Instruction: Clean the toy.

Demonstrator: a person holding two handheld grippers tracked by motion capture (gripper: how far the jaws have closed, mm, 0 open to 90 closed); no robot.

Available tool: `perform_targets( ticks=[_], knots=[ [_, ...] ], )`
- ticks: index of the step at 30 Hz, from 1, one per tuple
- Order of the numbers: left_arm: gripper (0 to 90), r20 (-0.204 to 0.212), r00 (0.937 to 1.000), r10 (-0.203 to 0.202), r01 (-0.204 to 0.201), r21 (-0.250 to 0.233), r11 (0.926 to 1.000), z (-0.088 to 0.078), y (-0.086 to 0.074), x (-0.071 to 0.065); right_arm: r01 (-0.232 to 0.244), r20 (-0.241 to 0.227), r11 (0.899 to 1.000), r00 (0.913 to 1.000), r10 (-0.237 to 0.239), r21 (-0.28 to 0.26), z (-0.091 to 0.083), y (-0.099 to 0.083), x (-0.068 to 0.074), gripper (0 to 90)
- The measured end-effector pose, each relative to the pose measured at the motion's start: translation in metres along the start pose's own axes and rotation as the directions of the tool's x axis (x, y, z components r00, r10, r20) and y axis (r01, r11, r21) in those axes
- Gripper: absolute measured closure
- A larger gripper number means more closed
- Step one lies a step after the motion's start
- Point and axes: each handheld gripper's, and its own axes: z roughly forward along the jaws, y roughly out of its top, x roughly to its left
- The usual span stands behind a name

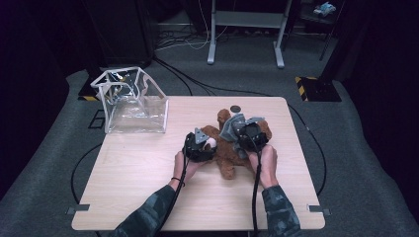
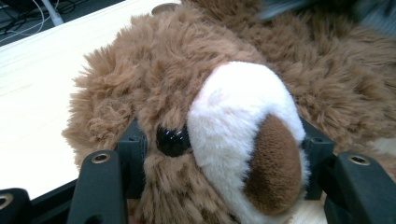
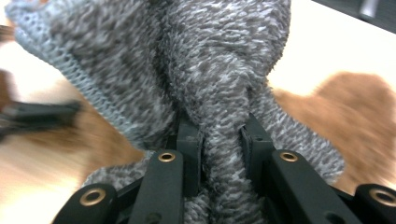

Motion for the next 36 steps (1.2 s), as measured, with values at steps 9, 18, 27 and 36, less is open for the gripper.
perform_targets(
  ticks=[9,18,27,36],
  knots=[
    [37.9,-0.005,1.0000,-0.004,0.004,0.001,1.0000,0.001,0.001,-0.001,-0.067,0.109,0.996,0.9922,0.061,0.059,0.005,-0.027,-0.036,74.2],
    [38.0,-0.003,0.9999,-0.012,0.012,0.002,0.9999,0.000,0.000,0.000,0.004,-0.020,0.999,0.9998,-0.005,-0.046,-0.017,0.001,0.008,73.1],
    [37.9,0.001,1.0000,-0.005,0.005,0.001,1.0000,0.000,0.000,0.000,0.057,-0.042,0.998,0.9974,-0.058,-0.015,0.007,0.003,0.033,73.7],
    [37.9,-0.003,1.0000,0.000,0.000,0.001,1.0000,0.001,0.000,-0.001,-0.058,0.056,0.998,0.9968,0.057,0.017,-0.003,-0.030,-0.023,73.9]
  ],
)
